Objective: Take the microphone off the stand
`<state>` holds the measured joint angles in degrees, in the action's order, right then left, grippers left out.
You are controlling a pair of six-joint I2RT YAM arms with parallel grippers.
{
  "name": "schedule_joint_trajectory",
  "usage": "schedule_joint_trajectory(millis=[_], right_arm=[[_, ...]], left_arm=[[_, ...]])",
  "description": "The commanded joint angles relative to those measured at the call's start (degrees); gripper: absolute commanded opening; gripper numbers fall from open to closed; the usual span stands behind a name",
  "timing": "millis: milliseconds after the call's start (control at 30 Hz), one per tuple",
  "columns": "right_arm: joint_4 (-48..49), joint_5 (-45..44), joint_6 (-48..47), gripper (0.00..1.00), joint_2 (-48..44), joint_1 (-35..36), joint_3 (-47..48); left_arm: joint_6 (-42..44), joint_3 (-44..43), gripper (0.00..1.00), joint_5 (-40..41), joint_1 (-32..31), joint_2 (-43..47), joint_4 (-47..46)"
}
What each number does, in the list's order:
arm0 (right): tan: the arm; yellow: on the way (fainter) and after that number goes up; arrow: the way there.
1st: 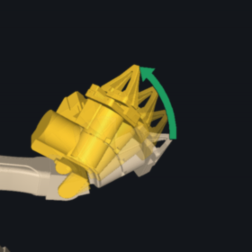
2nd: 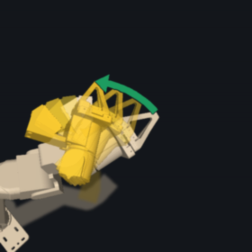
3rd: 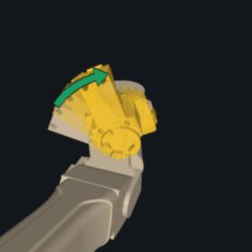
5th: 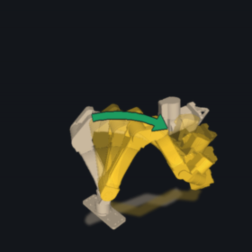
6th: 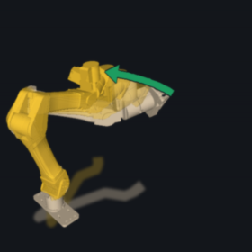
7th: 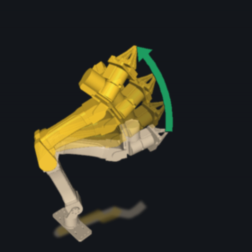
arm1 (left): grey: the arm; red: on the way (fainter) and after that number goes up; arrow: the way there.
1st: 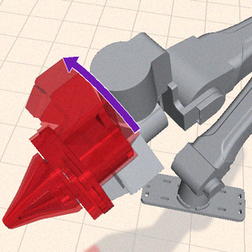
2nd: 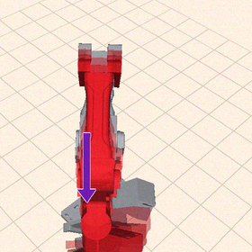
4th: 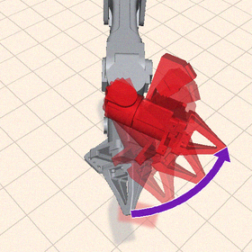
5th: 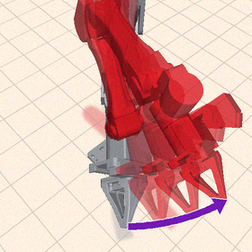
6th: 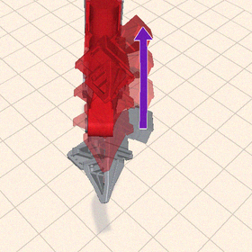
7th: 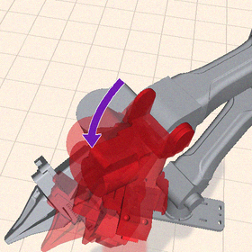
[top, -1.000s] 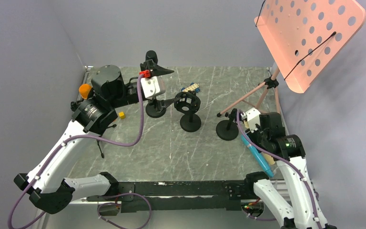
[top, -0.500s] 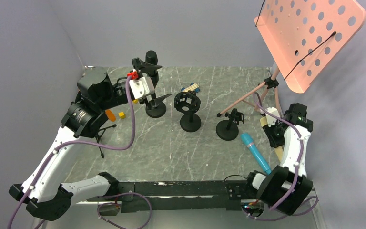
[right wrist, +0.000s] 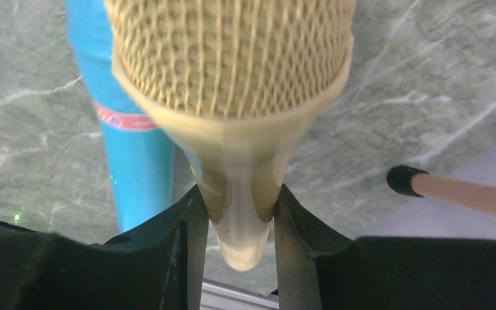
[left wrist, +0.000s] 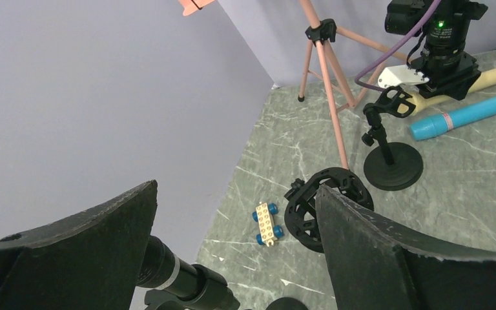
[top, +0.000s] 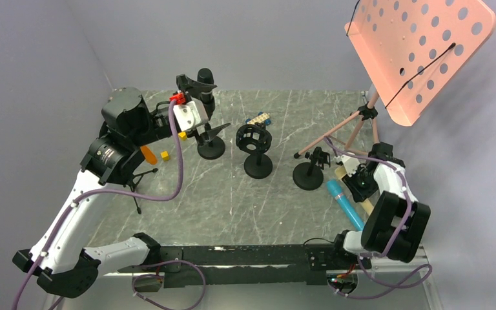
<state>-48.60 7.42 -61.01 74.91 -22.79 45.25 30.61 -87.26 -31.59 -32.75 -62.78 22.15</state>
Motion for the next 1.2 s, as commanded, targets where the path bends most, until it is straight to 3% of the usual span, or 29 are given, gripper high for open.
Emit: schedule_joint_trajectory(millis=[0,133,233,300,433,633,867,1000,1167], right_arm=[[4.7,-0.5,7.4,0.07,5.6,0.1,1.5],[5.9,-0.5,9.1,0.16,9.8,0.1,1.8],[5.8,-0.3,8.7,0.28,11.3,0.1,1.2],[6.2,-0.4,9.2,0.37,11.4,0.1,0.8],[4.7,0.0,10.8,0.46,9.6,0.1,2.1],[-2.7,2.7,12.1,0.66,-0.3,-0.1,4.8],[-15.4,7.7,13.3,0.77,-16.5,-0.1,7.3],[-24.8,12.0,15.9,0.89,-25.8,0.1,12.8],[-37.1,23.5,16.4,0.9,-26.6,0.5,31.9]], left_arm=[[-0.2,-2.4,0.96,-0.2,0.7,-0.2,-0.2],[-1.5,-2.1,0.96,-0.8,1.9,-0.1,-0.4],[-1.8,-1.9,0.97,-0.8,2.7,0.1,-0.6],[-1.9,-1.7,0.98,-1.6,3.2,0.4,-0.6],[-2.1,-1.2,0.99,-3.2,3.4,0.9,-0.2],[-4.8,1.9,0.99,-5.0,2.5,1.8,1.5],[-7.8,14.0,0.99,-3.8,0.7,6.0,1.8],[-7.8,17.0,0.99,-3.4,0.5,7.8,2.9],[-6.0,19.5,0.99,-1.7,0.5,8.8,4.5]])
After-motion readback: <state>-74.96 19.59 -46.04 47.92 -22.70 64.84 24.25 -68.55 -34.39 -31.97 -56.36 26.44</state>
